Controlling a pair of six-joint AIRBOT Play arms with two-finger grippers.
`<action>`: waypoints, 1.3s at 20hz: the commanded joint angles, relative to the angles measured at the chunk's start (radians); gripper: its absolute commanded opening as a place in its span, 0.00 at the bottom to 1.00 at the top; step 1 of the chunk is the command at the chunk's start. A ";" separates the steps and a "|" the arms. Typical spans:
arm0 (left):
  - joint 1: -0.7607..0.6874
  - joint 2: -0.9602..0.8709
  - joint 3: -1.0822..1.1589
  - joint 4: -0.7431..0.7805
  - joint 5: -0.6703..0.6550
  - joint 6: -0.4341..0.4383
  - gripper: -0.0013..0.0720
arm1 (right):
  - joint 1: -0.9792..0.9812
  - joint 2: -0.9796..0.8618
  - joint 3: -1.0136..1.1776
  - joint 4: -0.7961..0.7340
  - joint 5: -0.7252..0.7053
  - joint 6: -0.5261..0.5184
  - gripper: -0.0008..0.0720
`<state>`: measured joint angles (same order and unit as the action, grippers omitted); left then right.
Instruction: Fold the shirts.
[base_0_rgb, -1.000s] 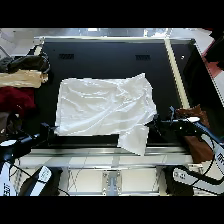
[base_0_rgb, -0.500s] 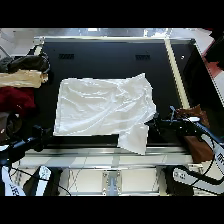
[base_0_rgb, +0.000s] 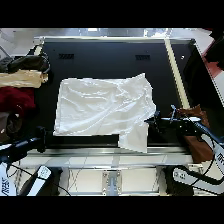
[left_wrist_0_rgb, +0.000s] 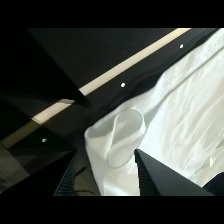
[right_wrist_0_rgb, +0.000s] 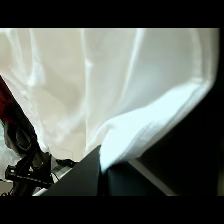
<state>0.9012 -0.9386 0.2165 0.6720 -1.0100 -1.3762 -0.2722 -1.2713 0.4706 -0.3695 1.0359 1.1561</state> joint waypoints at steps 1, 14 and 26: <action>-0.028 -0.038 0.000 -0.001 0.077 0.007 0.57 | 0.001 0.000 0.001 0.005 -0.002 0.000 0.04; -0.164 -0.012 0.075 -0.091 0.167 0.009 0.04 | 0.000 0.078 0.008 0.007 0.008 0.000 0.04; -0.164 0.233 0.938 -0.439 -0.114 0.262 0.04 | -0.002 0.789 0.543 -0.142 0.001 0.073 0.03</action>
<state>0.7376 -0.7250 0.8898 0.2695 -1.0481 -1.1297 -0.2741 -0.6468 0.7719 -0.4286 1.0649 1.1690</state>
